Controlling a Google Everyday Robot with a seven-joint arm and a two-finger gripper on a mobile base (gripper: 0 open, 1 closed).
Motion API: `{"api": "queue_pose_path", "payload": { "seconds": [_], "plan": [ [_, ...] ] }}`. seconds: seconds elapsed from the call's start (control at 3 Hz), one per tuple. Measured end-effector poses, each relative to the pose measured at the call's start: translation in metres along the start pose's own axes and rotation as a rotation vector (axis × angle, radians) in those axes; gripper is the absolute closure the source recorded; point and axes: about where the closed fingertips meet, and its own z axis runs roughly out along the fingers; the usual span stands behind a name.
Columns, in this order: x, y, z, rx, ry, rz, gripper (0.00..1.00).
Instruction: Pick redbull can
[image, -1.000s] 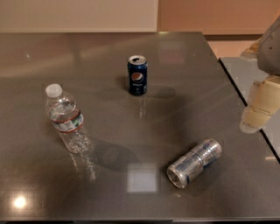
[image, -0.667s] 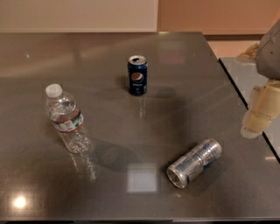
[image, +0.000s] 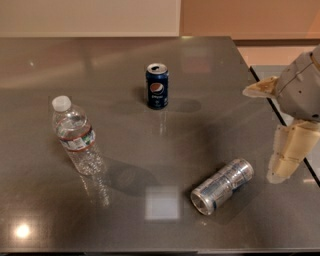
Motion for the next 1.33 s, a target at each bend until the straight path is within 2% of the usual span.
{"api": "queue_pose_path", "payload": {
  "seconds": [0.33, 0.67, 1.33],
  "plan": [
    [-0.008, 0.015, 0.023, -0.04, -0.011, -0.083, 0.0],
    [-0.008, 0.028, 0.05, -0.085, 0.012, -0.151, 0.0],
    [-0.004, 0.046, 0.086, -0.146, 0.074, -0.244, 0.0]
  ]
}}
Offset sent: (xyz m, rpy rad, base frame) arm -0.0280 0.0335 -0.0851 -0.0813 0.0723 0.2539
